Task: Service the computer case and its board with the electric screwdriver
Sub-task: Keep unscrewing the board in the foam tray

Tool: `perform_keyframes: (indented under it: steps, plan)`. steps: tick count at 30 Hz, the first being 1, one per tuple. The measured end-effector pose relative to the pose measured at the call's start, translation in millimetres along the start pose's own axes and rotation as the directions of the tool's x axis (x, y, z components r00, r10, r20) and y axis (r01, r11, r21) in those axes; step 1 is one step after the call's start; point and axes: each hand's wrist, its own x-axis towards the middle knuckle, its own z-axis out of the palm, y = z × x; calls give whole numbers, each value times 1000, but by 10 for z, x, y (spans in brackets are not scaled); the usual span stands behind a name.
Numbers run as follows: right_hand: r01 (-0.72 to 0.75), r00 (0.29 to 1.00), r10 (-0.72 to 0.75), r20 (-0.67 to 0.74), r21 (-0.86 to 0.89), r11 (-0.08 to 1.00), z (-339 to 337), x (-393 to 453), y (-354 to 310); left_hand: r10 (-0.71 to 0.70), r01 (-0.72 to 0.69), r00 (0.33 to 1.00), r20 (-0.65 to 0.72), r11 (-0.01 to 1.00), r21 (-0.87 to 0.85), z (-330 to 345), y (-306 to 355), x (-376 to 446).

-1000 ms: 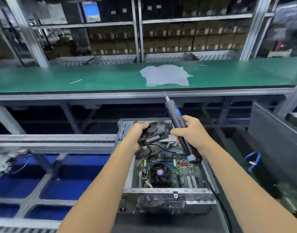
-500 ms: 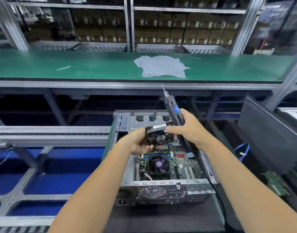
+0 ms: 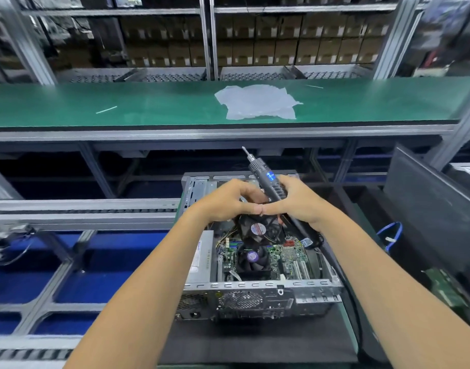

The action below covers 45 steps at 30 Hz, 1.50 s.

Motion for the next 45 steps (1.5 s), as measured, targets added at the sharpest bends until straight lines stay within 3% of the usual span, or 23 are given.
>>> perform_keyframes:
  steps: [4, 7, 11, 15, 18, 20, 23, 27, 34, 38, 41, 45]
  plan:
    - [-14, 1000, 15, 9, -13, 1000, 14, -20, 38, -49, 39, 996, 79, 991, 127, 89, -20, -26]
    - [-23, 999, 24, -38, 43, 999, 13, -15, 65, -71, 78, 996, -63, 990, 120, 176, -61, -15]
    - [-79, 994, 82, -66, 57, 995, -73, -23, 144, -183, 174, 980, -72, 978, -116, 218, -184, -112]
    - [-165, 986, 165, 5, 5, 986, -58, -38, 275, -288, 243, 956, -55, 883, -402, 265, -306, -171]
    - [-208, 978, 210, 4, -102, 973, 16, -46, 347, -279, 216, 960, -18, 781, -586, 317, -442, -217]
    - [-203, 978, 207, 15, -134, 970, 46, -52, 368, -269, 218, 963, 12, 754, -620, 351, -531, -255]
    - [-180, 971, 200, 134, -143, 973, 84, -41, 385, -253, 277, 960, 117, 810, -518, 353, -582, -278]
    - [-137, 941, 202, 272, -240, 961, 154, -40, 354, -285, 340, 913, 291, 928, -155, 265, -500, -285]
    - [-190, 825, 310, 473, -284, 940, 223, -105, 381, -337, 377, 812, 477, 926, 12, 285, -452, -333]
    - [-261, 815, 375, 442, -297, 918, 133, -130, 480, -394, 303, 711, 582, 919, 252, 439, -473, -309]
    - [-272, 871, 368, 326, -304, 913, 100, -125, 531, -456, 387, 646, 612, 887, 252, 488, -465, -280]
    - [-294, 902, 334, 275, -178, 939, 33, -143, 583, -469, 418, 601, 647, 875, 245, 485, -384, -189]
